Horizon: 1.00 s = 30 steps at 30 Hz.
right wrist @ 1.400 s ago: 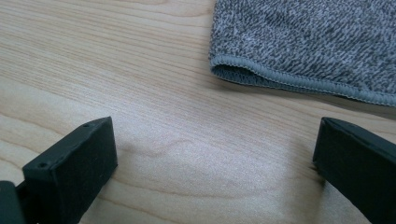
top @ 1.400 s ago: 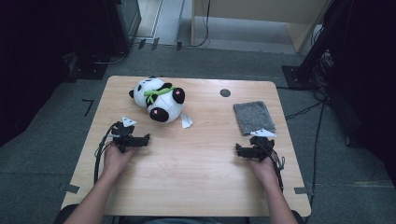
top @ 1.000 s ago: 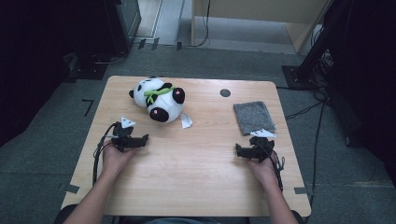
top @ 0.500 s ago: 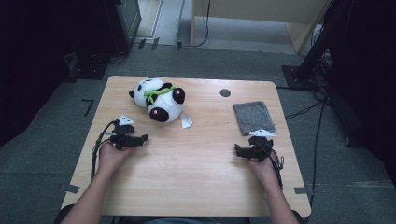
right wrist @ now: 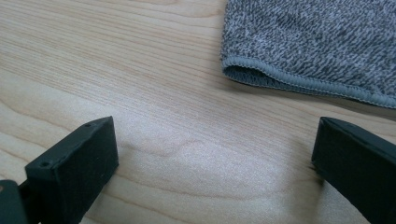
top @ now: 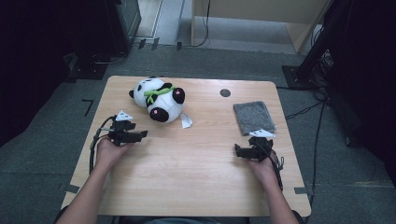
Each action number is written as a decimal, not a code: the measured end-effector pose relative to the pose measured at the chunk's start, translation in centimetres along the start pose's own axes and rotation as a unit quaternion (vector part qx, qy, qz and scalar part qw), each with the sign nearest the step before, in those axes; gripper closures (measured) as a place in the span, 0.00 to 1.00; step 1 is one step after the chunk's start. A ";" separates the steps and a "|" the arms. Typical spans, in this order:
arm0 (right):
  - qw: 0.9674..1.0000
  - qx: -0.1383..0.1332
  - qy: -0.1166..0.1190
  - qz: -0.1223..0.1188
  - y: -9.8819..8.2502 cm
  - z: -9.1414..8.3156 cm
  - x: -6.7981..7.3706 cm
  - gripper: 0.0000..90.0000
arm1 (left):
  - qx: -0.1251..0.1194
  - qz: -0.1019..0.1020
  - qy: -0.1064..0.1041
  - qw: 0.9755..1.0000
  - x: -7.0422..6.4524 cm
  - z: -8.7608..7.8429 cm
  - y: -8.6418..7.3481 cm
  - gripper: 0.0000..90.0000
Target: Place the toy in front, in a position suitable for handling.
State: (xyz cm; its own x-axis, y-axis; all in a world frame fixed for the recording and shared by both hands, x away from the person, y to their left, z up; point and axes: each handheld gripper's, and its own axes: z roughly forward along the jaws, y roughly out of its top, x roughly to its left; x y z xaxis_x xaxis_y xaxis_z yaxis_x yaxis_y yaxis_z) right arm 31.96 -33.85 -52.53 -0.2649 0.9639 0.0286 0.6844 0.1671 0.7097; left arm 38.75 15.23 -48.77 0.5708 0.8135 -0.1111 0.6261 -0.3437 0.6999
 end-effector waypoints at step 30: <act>1.000 -0.001 0.002 -0.002 0.0 0.1 0.0 0.00 | 0.006 0.039 -0.020 0.999 1.4 -1.5 6.9 0.43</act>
State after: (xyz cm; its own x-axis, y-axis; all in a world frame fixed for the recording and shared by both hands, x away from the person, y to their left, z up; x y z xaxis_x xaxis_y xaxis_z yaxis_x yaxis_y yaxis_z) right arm 32.01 -33.82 -52.54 -0.2711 0.9621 0.0283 0.6825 0.1714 0.7105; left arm 43.12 14.65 -43.03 0.6383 0.7652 -0.0842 0.5851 -0.4111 0.6990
